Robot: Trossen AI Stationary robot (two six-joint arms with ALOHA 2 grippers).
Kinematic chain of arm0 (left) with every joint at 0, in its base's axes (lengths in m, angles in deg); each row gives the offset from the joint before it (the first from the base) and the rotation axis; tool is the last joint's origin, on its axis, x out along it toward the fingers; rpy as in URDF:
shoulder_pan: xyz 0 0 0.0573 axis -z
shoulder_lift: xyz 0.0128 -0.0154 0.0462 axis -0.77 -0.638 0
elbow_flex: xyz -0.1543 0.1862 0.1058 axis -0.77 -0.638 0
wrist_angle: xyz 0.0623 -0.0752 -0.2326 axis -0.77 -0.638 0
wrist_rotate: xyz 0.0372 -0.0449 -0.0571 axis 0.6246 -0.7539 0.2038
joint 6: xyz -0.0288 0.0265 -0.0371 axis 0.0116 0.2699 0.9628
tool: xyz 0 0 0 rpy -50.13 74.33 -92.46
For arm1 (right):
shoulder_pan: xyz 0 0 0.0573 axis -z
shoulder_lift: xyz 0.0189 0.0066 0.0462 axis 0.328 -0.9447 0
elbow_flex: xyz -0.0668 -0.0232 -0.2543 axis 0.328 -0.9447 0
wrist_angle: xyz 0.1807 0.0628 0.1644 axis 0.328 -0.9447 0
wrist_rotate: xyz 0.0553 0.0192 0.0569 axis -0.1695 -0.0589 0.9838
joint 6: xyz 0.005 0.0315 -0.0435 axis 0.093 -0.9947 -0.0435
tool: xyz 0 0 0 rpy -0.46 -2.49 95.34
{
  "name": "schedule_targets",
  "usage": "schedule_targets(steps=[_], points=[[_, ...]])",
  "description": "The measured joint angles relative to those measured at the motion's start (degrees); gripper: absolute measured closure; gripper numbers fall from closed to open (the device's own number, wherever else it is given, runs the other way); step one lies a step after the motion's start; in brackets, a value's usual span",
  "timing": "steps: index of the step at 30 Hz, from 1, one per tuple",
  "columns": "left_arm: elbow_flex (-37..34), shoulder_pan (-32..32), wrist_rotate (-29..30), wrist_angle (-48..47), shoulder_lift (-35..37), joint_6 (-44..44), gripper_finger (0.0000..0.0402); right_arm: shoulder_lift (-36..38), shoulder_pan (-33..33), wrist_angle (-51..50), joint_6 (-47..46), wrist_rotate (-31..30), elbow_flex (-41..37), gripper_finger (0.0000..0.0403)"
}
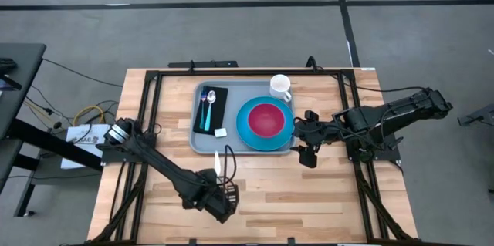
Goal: Set up tray
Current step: Put the blue knife to the right of the blue spoon on the black napkin on the gray serving tray
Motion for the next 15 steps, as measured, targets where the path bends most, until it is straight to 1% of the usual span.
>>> schedule_targets(steps=[3, 6, 11, 15], points=[[1.6, -0.6, 2.4, -5.3, 0.1, -0.6, 0.0386, 0.0, 0.0, 0.0, 0.0, 0.0, 0.0, 0.0159], [1.6, -2.4, 3.3, -8.3, 0.1, -3.3, 0.0386, 0.0, 0.0, 0.0, 0.0, 0.0, 0.0, 0.0159], [1.5, -7.7, 4.6, -12.3, 0.1, -12.3, 0.0386, 0.0, 0.1, 0.0, 0.0, 0.0, 0.0, 0.0159], [1.4, -13.3, 4.0, -19.4, 0.1, -20.9, 0.0386, 0.0, 0.1, 0.0, -0.7, 0.0, 0.0, 0.0159]])
